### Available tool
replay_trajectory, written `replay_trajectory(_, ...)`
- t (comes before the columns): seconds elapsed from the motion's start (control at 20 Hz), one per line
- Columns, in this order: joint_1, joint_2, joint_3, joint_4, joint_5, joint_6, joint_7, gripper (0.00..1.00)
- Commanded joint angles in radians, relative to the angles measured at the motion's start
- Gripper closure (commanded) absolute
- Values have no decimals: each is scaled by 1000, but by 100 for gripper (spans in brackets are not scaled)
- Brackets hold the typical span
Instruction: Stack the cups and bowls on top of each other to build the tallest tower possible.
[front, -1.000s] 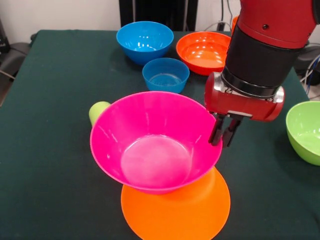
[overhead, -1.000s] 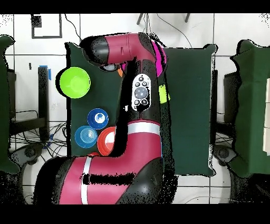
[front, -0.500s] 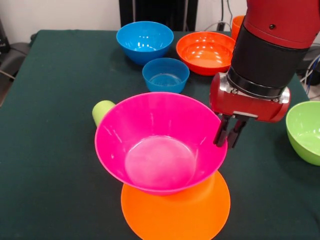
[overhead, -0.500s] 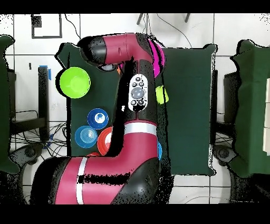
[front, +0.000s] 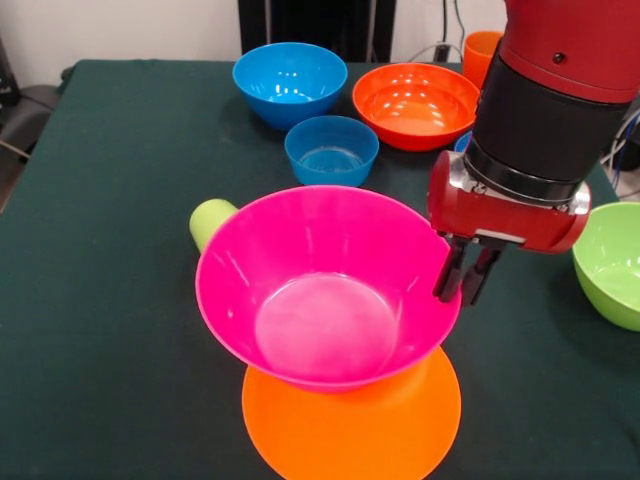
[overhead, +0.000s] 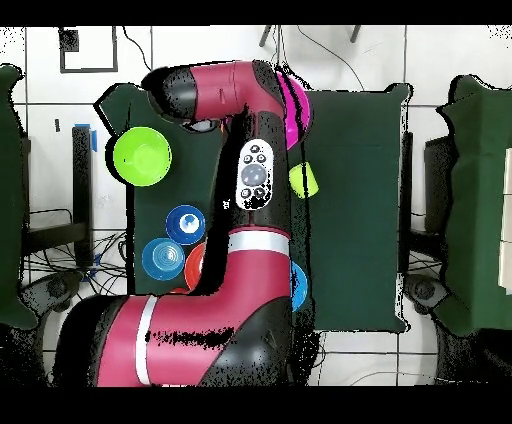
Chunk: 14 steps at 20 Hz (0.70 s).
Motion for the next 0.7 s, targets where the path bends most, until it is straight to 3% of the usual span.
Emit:
replay_trajectory(0.05,31,65,55,26,19,-72,192,100)
replay_trajectory(0.7,50,91,24,-14,53,-59,191,100)
